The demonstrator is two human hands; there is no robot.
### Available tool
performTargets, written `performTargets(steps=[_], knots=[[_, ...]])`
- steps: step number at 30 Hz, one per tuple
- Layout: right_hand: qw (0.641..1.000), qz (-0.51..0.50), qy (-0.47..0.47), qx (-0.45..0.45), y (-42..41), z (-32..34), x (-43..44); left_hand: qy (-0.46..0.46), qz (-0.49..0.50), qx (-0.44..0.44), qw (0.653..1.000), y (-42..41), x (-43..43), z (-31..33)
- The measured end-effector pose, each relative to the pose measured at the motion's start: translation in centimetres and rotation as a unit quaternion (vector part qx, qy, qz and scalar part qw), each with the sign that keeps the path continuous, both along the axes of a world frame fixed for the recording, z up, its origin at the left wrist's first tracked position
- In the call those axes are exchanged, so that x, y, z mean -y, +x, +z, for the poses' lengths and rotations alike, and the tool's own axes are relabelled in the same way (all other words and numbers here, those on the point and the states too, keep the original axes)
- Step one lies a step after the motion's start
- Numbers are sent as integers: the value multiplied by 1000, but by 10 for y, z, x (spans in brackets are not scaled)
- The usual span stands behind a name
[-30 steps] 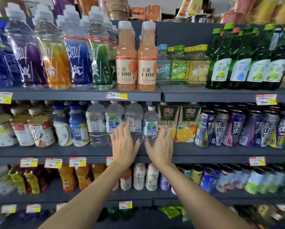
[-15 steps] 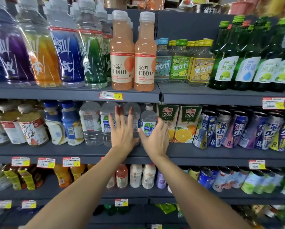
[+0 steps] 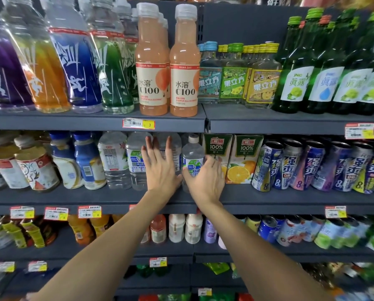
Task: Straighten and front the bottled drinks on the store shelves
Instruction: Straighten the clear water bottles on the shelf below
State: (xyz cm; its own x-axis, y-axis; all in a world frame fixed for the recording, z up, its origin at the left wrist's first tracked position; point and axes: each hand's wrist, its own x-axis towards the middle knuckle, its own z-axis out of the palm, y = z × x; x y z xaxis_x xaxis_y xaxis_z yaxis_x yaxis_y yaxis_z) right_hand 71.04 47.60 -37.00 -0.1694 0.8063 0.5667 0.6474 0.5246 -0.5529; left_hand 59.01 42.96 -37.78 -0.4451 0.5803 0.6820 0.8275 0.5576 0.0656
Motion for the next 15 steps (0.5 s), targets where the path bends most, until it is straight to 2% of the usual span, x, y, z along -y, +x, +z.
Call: performTargets(steps=[4,8,12,15], knots=[[1000,5,6,-27,7,-3,3,42,-7,10,999,13,4,-4],[999,15,8,-45,8,-4,4,116,-21,56,991,31,9,-15],[998,26,13,-52,8,-6,3,205,-33,178,962,52,11,-31],[999,24,2,-35,9,-6,-1,216,3,280,935,59,8,-39]])
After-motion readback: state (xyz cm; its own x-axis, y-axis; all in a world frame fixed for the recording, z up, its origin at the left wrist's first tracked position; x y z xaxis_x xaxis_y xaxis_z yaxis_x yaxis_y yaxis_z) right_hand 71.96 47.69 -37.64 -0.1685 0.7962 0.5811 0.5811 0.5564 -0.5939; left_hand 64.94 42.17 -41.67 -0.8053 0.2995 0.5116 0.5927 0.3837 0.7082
